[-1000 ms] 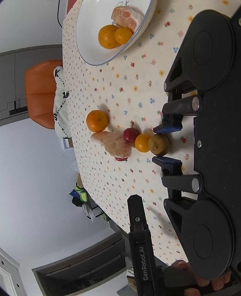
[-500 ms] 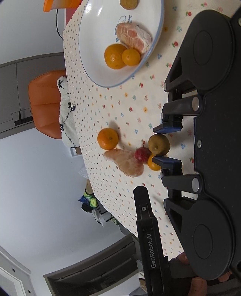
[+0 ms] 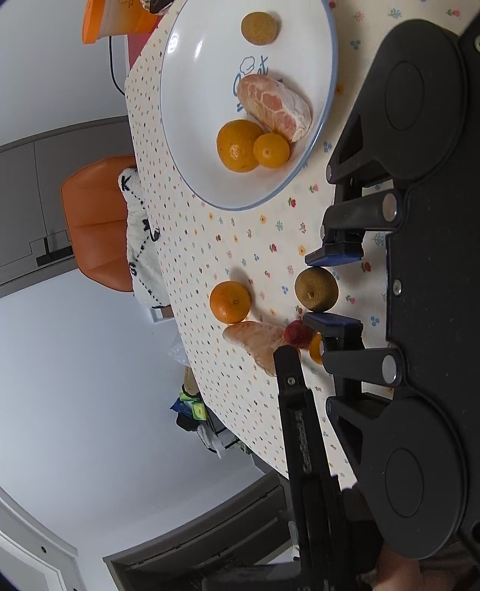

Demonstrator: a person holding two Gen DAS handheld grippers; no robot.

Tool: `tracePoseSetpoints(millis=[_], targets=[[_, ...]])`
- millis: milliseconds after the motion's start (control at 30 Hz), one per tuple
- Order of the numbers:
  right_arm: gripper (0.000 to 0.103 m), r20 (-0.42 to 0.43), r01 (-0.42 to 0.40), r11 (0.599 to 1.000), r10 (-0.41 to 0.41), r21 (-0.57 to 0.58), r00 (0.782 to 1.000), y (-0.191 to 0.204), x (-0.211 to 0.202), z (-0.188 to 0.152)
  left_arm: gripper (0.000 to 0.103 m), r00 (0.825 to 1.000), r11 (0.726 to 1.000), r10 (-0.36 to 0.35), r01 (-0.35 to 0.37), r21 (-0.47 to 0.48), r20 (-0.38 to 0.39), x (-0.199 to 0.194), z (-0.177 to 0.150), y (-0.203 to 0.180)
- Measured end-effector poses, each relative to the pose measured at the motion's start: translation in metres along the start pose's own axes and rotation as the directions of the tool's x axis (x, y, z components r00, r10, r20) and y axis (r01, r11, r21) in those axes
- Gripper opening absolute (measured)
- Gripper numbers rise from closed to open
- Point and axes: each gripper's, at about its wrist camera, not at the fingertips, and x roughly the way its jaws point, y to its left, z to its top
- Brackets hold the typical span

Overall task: Organize fruits
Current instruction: 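Close the left gripper on a pink pomelo segment, then carry the pomelo in the left gripper and brown fruit in the right to the plate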

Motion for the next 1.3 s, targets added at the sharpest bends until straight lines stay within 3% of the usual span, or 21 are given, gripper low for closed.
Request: tracePoseSetpoints(millis=[33,167,900,1300], targets=[[0.025,0.002,0.0,1.0,0.0,0.0,1.0,0.0,-0.001,0.0,0.036,1.0,1.0,0.003,-0.003,-0.002,0.003,0.001,0.0,-0.001],[0.025,0.005,0.002,1.0,-0.002,0.003,1.0,-0.001,-0.002,0.001,0.015,1.0,1.0,0.022,-0.022,-0.003,0.018,0.005,-0.001,-0.002],[0.025,0.053,0.004,1.0,-0.004,-0.007,0.999,0.001,-0.019,0.005,0.012,0.99,1.0,0.012,-0.01,-0.014,0.137,-0.036,0.01,-0.001],[0.025,0.105,0.041,0.999,-0.04,0.001,0.994,-0.01,-0.04,0.011,0.012,0.982,0.999,-0.033,0.031,0.013,0.184,-0.049,0.021,-0.022]])
